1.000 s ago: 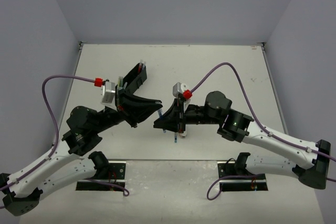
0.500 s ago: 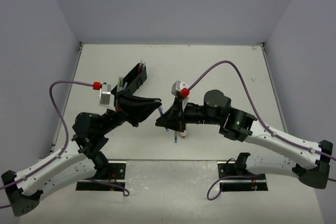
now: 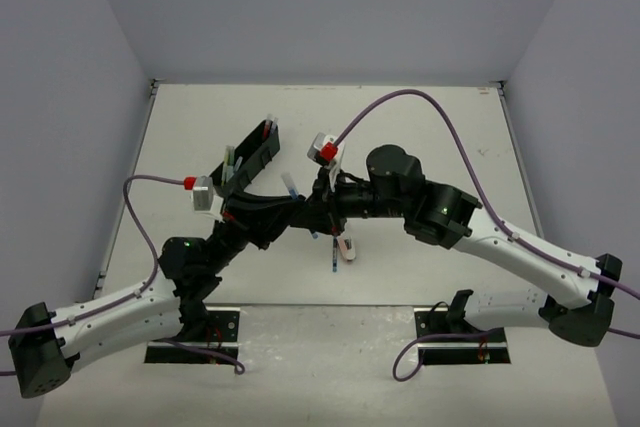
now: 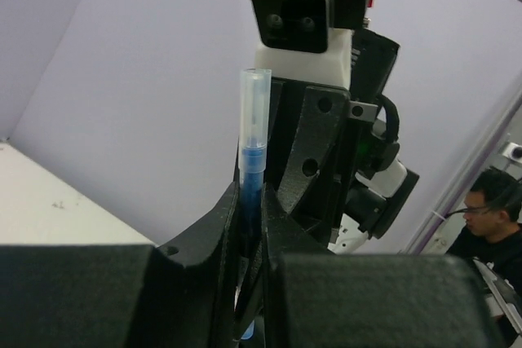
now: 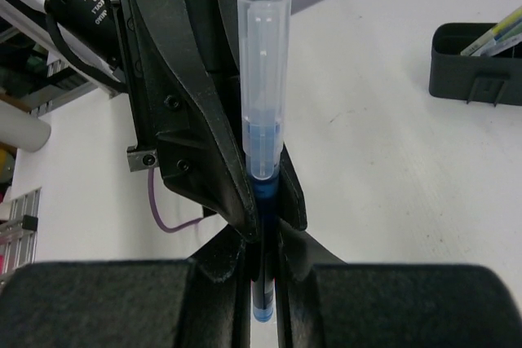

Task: Sort the stationery into containers
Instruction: Close the pen cap on the pen.

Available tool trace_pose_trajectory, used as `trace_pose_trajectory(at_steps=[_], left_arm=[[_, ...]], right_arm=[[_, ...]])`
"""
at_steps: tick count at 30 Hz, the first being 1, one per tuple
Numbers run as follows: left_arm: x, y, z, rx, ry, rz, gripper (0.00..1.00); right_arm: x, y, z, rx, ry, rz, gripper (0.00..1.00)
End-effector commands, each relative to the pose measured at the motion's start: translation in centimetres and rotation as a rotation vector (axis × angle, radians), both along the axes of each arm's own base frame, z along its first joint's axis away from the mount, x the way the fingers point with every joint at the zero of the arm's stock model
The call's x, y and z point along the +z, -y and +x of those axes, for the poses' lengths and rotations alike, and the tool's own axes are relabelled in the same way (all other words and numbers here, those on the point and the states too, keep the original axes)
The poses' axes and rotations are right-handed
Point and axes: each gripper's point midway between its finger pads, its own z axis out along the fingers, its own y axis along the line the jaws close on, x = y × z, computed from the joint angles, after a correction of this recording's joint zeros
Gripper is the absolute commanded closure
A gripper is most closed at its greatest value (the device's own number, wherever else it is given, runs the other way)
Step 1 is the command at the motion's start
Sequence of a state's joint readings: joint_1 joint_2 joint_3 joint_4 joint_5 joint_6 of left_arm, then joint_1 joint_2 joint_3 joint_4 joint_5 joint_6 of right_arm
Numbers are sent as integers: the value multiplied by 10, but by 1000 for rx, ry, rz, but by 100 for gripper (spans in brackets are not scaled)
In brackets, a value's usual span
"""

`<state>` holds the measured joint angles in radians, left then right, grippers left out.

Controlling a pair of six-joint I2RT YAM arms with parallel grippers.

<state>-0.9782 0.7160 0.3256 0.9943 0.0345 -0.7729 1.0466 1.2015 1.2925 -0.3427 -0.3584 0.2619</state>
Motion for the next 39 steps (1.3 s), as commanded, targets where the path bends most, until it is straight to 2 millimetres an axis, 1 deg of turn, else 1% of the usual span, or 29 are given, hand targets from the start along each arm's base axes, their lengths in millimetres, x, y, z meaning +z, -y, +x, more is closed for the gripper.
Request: trace_pose_trajectory(at_steps=[1,3,4,5,6,7,8,9,10,11,12,14,17,18,21,22,24,26,30,31,33,34,35,36,37,39], left_arm=[[-105,22,-10,-59,-171,457,100],[-65,8,-2,29,-130,429,100],[-56,5,-2,39,-111,434,100],[-48,2,-3,52,-86,452,100],[-40,0,-3,61,-66,460,98],[-30,-1,-4,62,-45,462,89],[-20,-2,-7,58,-19,464,77],[-8,-3,-10,49,11,459,67],[7,-4,-16,34,48,443,62],[16,-5,-18,32,75,438,54],[22,-7,-19,35,87,434,49],[35,-12,-18,64,107,418,42],[52,-11,-21,61,152,395,43],[58,-9,-27,30,177,386,43],[66,2,-32,-17,207,385,44],[64,7,-30,-25,207,396,46],[64,12,-28,-34,209,407,48],[60,20,-31,-70,225,419,52],[51,32,-53,-213,276,424,53],[54,32,-54,-213,287,411,53],[47,35,-67,-289,318,406,56],[42,36,-70,-309,323,408,61],[41,36,-69,-307,320,408,71],[39,36,-68,-300,313,409,85],[39,36,-66,-290,307,410,90],[39,35,-65,-279,304,409,89]], right_arm=[[96,11,25,-110,264,379,100],[70,15,21,-93,253,348,100],[62,18,15,-78,251,343,100],[45,18,13,-64,235,318,100],[33,19,10,-48,224,303,100],[28,19,5,-25,215,295,100],[22,20,-1,2,206,287,100],[17,21,-6,26,196,278,100],[12,22,-10,44,185,269,100],[7,23,-13,57,179,263,100],[1,24,-16,69,170,255,100],[-4,27,-28,129,164,249,100],[-13,30,-39,180,146,237,100],[-15,31,-40,186,140,228,100],[-17,33,-53,256,126,221,100],[-15,34,-57,278,126,225,100],[-13,35,-58,284,129,230,100],[-11,37,-60,287,133,237,100],[-8,38,-57,264,139,241,100],[-8,37,-57,264,137,239,100],[-8,37,-55,254,137,238,100],[-8,36,-55,253,137,239,100],[-8,36,-54,249,139,238,100],[-8,36,-54,248,141,239,100],[-9,36,-53,245,140,237,100],[-11,35,-52,243,137,233,100]])
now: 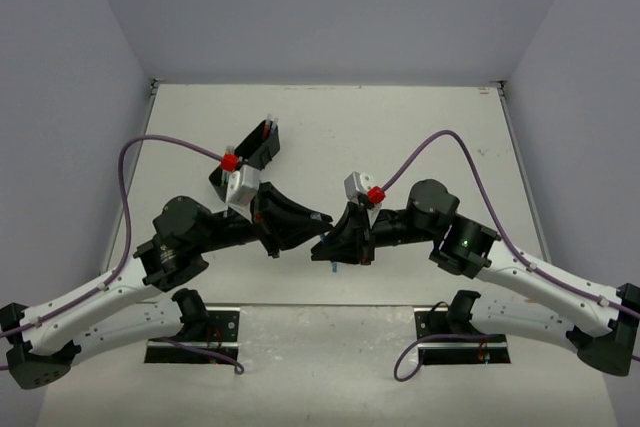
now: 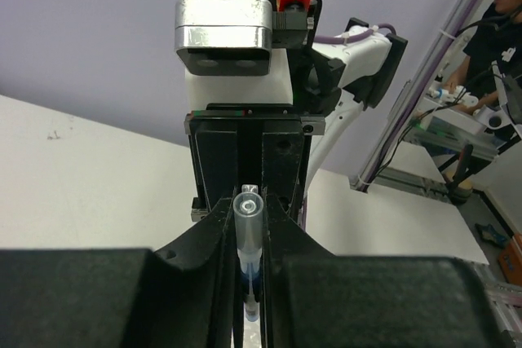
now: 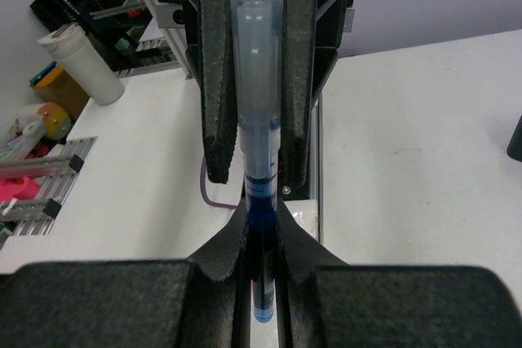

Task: Sort the stationery into containers
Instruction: Close the pen cap on the pen.

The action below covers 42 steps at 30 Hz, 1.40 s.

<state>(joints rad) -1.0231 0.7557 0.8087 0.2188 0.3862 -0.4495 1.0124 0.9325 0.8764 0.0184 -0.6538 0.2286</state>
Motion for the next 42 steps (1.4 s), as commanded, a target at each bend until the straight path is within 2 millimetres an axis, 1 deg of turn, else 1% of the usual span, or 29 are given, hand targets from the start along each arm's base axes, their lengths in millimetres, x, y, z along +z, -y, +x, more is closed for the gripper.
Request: trace_pose_trajectory(at_steps=[1,5,6,8,10,11,13,14,16,17,18,20,21,22,23,26,27,30,31,33,35,37,38,40,42], left_arm=[[13,-4,-16,-65,56,-48,86],[18,-5,-13,-51,58,-45,69],[19,-5,-13,-50,59,-44,77],[19,-5,-14,-51,57,-42,99],[15,-4,-14,-58,61,-33,100],[14,-3,-15,-65,61,-38,100],[1,1,-18,-94,51,-24,100],[-11,4,-20,-113,34,-10,100],[-28,10,-23,-154,1,-14,100],[-40,12,-25,-175,-17,-7,100],[-53,14,-29,-200,-27,13,100],[-72,18,-43,-297,-42,6,100],[-78,20,-49,-325,-43,12,100],[-80,21,-49,-327,-46,16,100],[-81,21,-46,-309,-50,19,100],[-76,19,-35,-228,-48,40,100],[-58,15,-30,-185,-8,17,100],[-28,5,-18,-85,27,9,100],[-27,3,-9,-32,20,23,100],[-13,-1,3,44,13,19,100],[0,-4,10,93,17,12,100],[14,-7,16,129,24,-3,100],[17,-7,17,135,25,-3,100],[22,-5,19,140,28,-1,100],[20,-2,24,155,16,8,100]], right_arm=[[8,0,5,-21,29,29,100],[3,-1,5,-17,23,19,100],[3,-1,5,-17,23,20,100],[4,0,5,-22,26,25,100],[9,1,8,-44,31,40,100],[14,3,11,-76,29,59,100],[32,7,32,-219,29,116,100],[45,11,39,-273,26,158,100],[88,20,41,-311,51,248,100],[104,21,40,-306,67,265,100],[102,20,39,-301,64,250,100],[136,20,43,-313,77,293,100],[141,20,44,-300,73,298,100],[142,19,43,-280,67,294,100],[137,17,41,-259,66,283,100],[104,11,35,-197,92,227,100],[77,9,28,-151,87,186,100],[31,11,13,-68,56,117,100],[19,12,11,-62,49,96,100],[5,13,9,-52,42,71,100],[-13,13,9,-50,26,29,100],[-21,14,11,-57,24,14,100],[-24,14,11,-58,27,12,100],[-26,14,14,-74,26,16,87],[-22,13,16,-90,29,25,70]])
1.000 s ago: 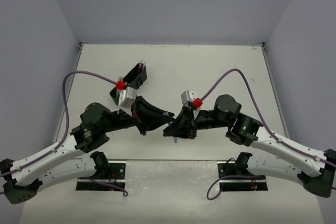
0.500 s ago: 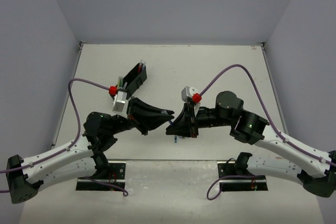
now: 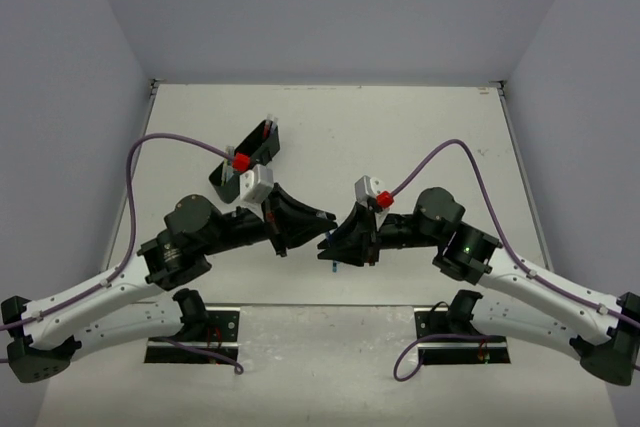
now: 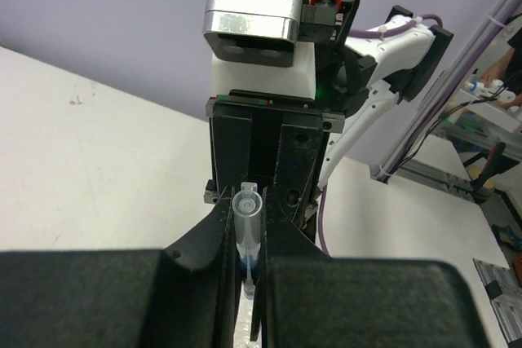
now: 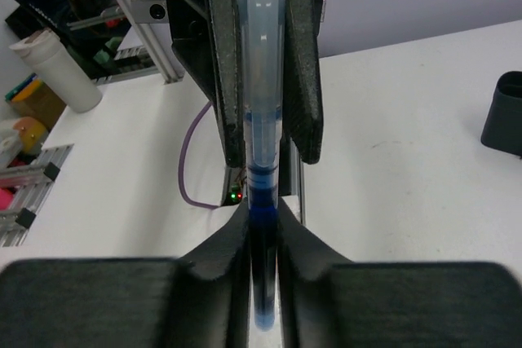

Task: Sort the stationery into containers
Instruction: Close the pen cap on the pen, then place the pen in the storage box.

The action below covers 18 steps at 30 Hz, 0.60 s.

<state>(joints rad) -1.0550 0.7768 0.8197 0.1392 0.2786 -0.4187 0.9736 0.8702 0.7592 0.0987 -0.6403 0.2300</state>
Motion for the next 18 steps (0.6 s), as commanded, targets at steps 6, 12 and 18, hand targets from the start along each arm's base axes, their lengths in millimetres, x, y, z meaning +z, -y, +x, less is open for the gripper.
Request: trace_pose_trajectory(at_steps=[6,12,18], left_arm=[[25,-13,58,322,-60,-34,100],[-7,-70,155,911,-125,146,100],[-47,-146,277,1192,-232,231,100]], right_arm=[[-17,1,33,-181,2,-42,22],[-58,24,84,-515,-30,-126,9],[-57,86,137,-982,-34,-89,1]])
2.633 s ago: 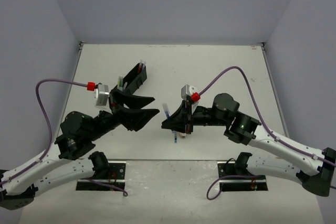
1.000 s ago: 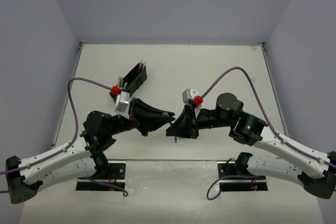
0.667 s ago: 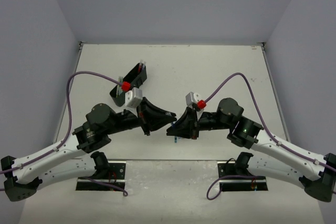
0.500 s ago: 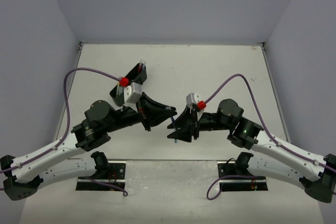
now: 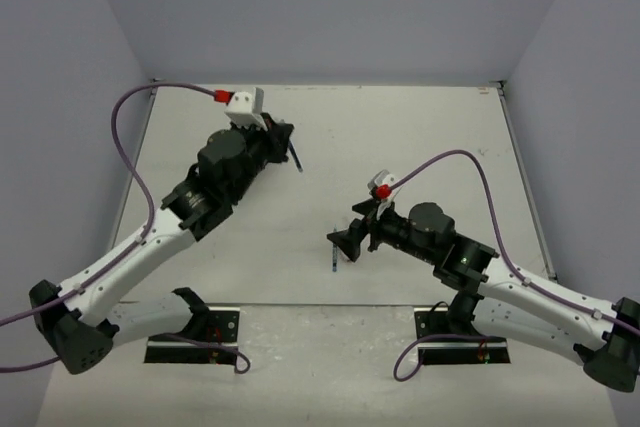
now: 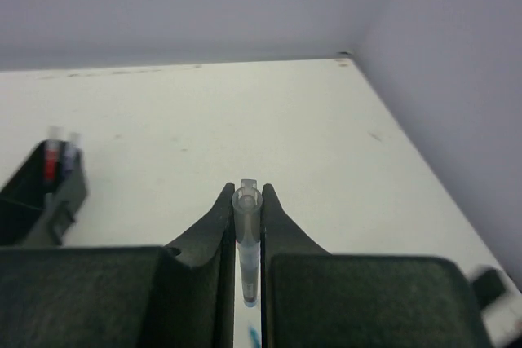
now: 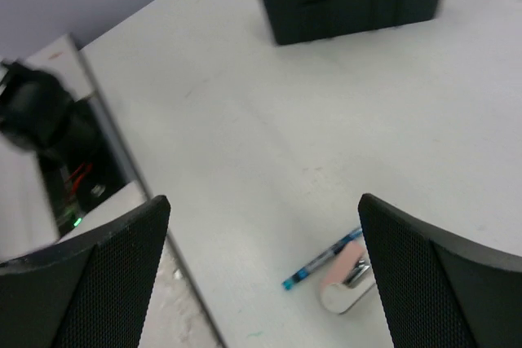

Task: Sort the stationery into containers
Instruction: Place the pen in the storage box.

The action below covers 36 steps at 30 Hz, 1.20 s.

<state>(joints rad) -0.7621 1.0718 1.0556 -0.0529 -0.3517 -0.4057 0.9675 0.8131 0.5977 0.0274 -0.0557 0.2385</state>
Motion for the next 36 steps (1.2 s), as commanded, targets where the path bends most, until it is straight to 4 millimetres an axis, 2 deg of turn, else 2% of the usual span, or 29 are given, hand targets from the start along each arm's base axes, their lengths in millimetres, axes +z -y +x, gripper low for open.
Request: trace_pose_trajectory(at_steps=[1,2,4,5,7,8,11,12,13,16,18,26,28,30,32,34,36], left_arm=[[-21,-86,89,333,-58,44,100],[-30,-88,105,359,-71,63,100],[-31,-98,131,436,-45,81,100],[-29,-103,137,467,-32,86,100],[-42,-104,173,515,-32,166,100],[-51,-103,184,520,-43,192,100],[-51,-104,203,524,-31,226,100],[-57,-101,210,519,-32,241,100],[-58,-101,211,517,-32,242,100],[-87,-101,223,526,-67,304,100],[-95,-104,225,548,-62,314,100],[-135,-109,224,556,-112,347,100],[-148,-111,218,564,-141,340,93],[-159,-110,213,558,-176,324,71],[-166,-107,208,538,-208,313,54],[-168,-103,205,526,-223,283,47],[-166,-99,201,498,-243,267,35]], right_arm=[[20,52,52,-427,61,64,1],[12,55,56,-459,49,51,1],[1,62,64,-528,31,29,1],[0,64,66,-546,28,26,1],[-8,62,70,-558,8,-9,1],[-13,60,70,-553,-2,-27,1],[-19,56,71,-545,-16,-58,1],[-18,56,72,-548,-18,-61,1],[-19,56,72,-548,-20,-62,1],[-19,54,71,-540,-23,-60,1],[-17,56,71,-545,-21,-54,1],[-18,57,69,-540,-21,-50,1],[-18,56,69,-539,-22,-48,1],[-19,56,69,-539,-23,-51,1],[-19,56,70,-539,-23,-53,1],[-20,55,70,-537,-24,-56,1],[-23,55,71,-539,-25,-68,1]])
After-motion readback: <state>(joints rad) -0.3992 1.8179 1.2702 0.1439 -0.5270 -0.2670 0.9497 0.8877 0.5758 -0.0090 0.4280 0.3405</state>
